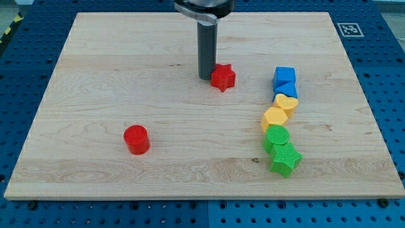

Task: Separate the red star from the red circle

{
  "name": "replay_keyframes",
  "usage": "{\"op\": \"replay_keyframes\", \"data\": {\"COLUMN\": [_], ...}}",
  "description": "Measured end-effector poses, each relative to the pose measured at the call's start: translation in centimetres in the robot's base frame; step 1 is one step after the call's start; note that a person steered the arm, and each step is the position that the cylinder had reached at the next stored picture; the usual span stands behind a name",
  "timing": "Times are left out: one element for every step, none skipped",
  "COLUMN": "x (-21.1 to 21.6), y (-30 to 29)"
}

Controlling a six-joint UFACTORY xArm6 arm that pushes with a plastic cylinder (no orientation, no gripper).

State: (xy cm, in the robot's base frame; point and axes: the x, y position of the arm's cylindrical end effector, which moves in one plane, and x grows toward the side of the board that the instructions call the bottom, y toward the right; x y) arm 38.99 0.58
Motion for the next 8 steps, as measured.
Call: {"op": "replay_keyframes", "data": {"x": [3.1,4.8,2.3,-0.5,-0.2,0.0,-2.3,-3.2], "y": [0.0,1.9,5.4,6.1,4.1,-1.1,-0.6,4.2]}}
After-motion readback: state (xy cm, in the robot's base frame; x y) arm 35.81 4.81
